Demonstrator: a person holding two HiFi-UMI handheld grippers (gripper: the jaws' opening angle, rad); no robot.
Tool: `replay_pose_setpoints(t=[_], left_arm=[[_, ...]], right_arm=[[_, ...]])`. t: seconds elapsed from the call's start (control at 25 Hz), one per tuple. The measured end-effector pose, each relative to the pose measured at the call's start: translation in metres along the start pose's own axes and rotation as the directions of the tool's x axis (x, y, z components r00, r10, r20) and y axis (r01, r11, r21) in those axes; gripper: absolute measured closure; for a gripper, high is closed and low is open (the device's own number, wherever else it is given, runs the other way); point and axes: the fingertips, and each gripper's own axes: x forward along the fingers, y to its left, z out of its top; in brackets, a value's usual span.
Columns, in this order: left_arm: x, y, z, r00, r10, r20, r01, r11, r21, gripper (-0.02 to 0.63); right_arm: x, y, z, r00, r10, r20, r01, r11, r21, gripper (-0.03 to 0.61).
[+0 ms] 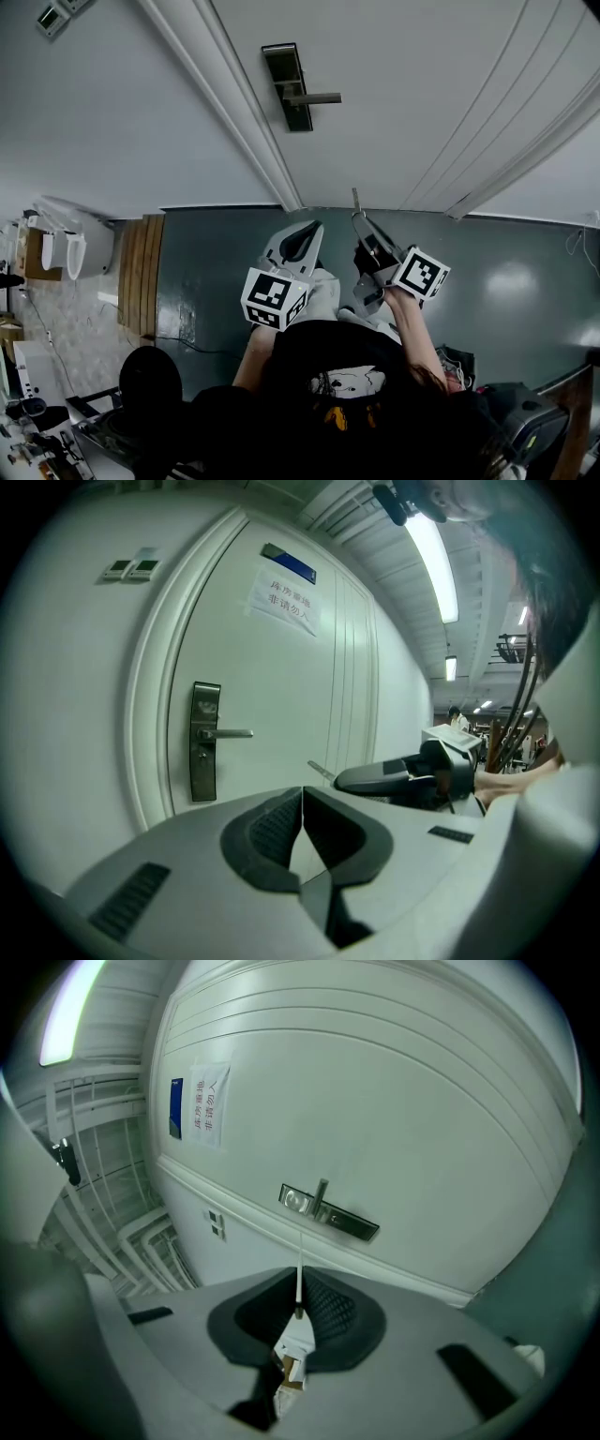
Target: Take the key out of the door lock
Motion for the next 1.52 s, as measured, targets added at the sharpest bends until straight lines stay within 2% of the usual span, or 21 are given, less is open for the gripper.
replay_pose_setpoints(t=[0.6,1.52], left_arm=[[-0.048,-0.04,-0.013,1.0,0.012,0.01,-0.012,1.0,0.019,0.604],[-0.048,-0.048,-0.014,1.0,0.02,0.008,-0.02,0.999,0.026,0.604]], right_arm=[[-0.04,0.024,-0.042,0.998,0.052,-0.02,-0.052,0.999,0.002,0.557],[-0.042,0.028,-0.042,0.996,0.082,-0.042,-0.083,0.996,-0.022,0.557]])
